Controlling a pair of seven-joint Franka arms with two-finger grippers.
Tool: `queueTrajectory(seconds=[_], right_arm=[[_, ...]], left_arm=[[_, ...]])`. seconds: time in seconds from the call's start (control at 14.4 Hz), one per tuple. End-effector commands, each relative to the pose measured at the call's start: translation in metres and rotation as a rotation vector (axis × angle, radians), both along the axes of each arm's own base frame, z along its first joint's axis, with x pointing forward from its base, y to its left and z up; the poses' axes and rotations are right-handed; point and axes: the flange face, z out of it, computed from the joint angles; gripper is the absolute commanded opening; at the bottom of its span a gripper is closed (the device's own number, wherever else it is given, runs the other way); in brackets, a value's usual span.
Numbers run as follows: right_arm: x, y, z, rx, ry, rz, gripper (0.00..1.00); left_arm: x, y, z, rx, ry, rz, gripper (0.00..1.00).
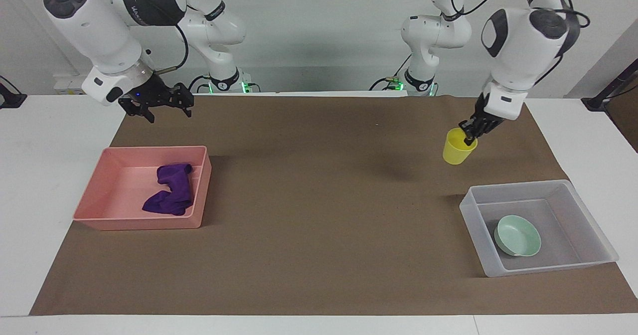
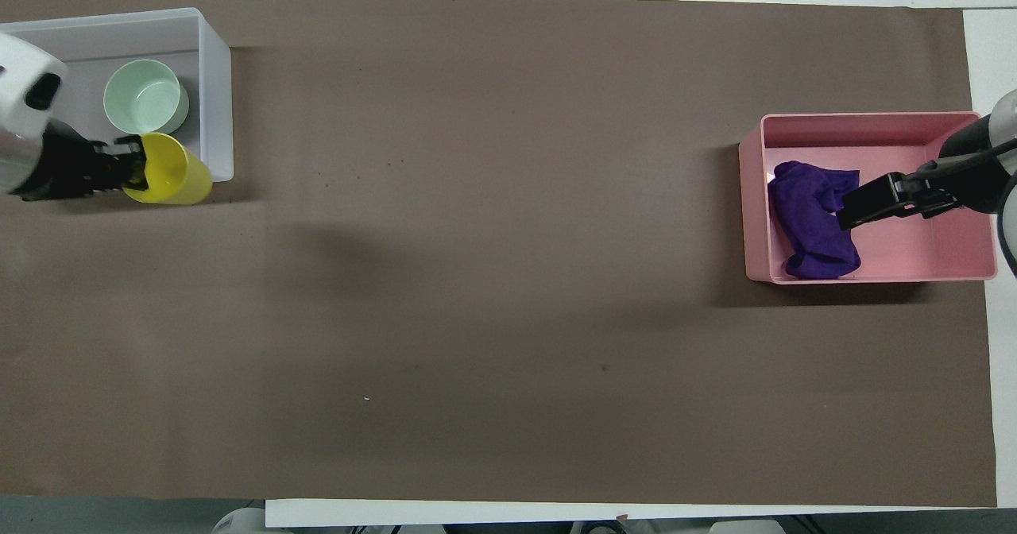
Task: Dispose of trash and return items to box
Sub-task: 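Lift the yellow cup with the left gripper toward the clear box, then lower the yellow cup into the clear box beside the bowl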
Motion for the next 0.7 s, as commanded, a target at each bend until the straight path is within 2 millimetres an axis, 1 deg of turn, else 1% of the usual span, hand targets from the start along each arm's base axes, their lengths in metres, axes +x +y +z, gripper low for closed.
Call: queueTrajectory(seconds=[0.0,0.07,0.14,0.21,0.35,0.42,0.49,0.63], right_arm=[[-0.009,0.015,0.004,0.009,-0.003,0.006,0.99],[-0.008,0.019,0.005,0.008,-0.009,0.009,0.99],[-0.008,0.021,0.005,0.007,-0.011,0.012,0.99],[-0.008,0.021,0.005,0.007,-0.011,0.012,0.99],[-0.008,0.02,0.006,0.008,-0.011,0.012,0.99],[-0.009,0.02,0.005,0.008,-0.009,0.012,0.99],[-0.009,0.021,0.006,0.008,-0.011,0.015,0.99],[-0.011,0.019,0.011,0.006,-0.02,0.011,0.99]], left_arm=[[0.057,0.045,-0.005,0.002,0.019,0.007,0.0],[0.069,0.059,-0.021,0.003,0.029,0.03,0.0],[0.083,0.068,-0.033,0.005,0.028,0.041,0.0],[0.098,0.089,-0.043,0.007,0.005,0.058,0.0],[0.115,0.119,-0.07,0.004,-0.03,0.054,0.0],[0.121,0.134,-0.081,0.006,-0.058,0.034,0.0],[0.127,0.138,-0.098,0.003,-0.067,0.028,0.0],[0.14,0.135,-0.126,-0.028,-0.093,0.043,0.0]])
